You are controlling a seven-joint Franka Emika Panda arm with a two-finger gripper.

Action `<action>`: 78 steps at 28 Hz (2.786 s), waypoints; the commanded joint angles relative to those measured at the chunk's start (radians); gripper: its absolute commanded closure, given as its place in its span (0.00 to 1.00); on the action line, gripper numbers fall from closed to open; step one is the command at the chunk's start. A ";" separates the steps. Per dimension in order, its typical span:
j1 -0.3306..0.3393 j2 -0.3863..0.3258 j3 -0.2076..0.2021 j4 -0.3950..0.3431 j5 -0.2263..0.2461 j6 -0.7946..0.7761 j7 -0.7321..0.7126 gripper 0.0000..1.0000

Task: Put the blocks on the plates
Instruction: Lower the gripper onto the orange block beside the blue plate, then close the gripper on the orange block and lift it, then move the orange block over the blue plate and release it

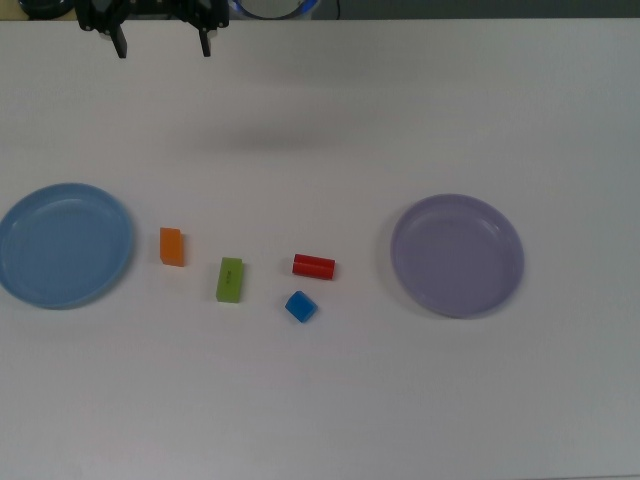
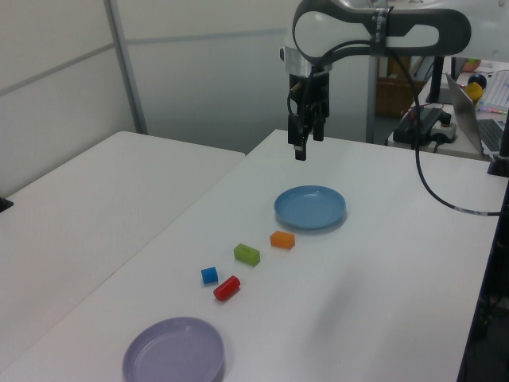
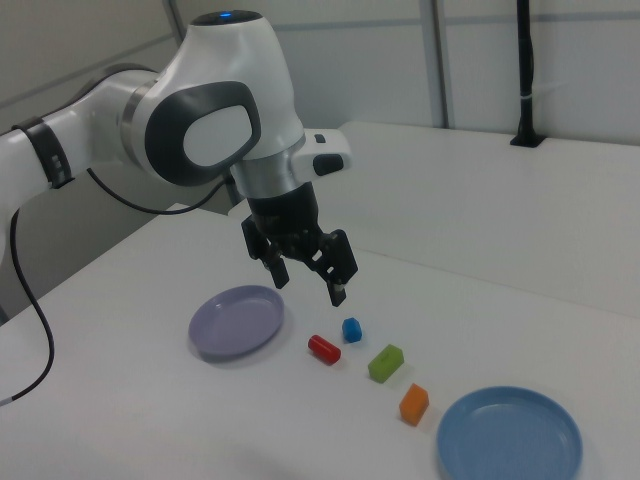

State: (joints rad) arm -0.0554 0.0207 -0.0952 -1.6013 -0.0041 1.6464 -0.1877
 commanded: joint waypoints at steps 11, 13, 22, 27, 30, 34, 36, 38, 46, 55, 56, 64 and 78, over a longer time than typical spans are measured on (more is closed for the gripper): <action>0.003 0.100 0.006 0.001 0.013 0.104 -0.049 0.00; -0.001 0.131 0.002 0.000 0.012 0.134 -0.047 0.00; -0.004 0.301 -0.003 0.000 -0.002 0.260 -0.026 0.00; -0.004 0.381 -0.003 0.000 -0.023 0.329 0.020 0.00; -0.006 0.416 -0.003 -0.002 -0.027 0.351 0.024 0.00; -0.006 0.449 -0.003 -0.005 -0.040 0.375 0.025 0.00; -0.006 0.464 -0.003 -0.005 -0.057 0.385 0.028 0.00; -0.004 0.478 -0.003 -0.005 -0.069 0.397 0.042 0.06; -0.003 0.515 -0.003 -0.006 -0.091 0.446 0.097 0.35; -0.003 0.516 -0.003 -0.005 -0.093 0.449 0.096 0.77; -0.003 0.516 -0.003 -0.003 -0.093 0.449 0.094 0.83; -0.027 0.466 -0.006 0.003 -0.088 0.441 0.086 1.00; -0.191 0.481 -0.003 0.024 -0.073 0.483 0.067 0.96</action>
State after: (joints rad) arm -0.2011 0.4825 -0.1049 -1.5628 -0.0768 2.0750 -0.1111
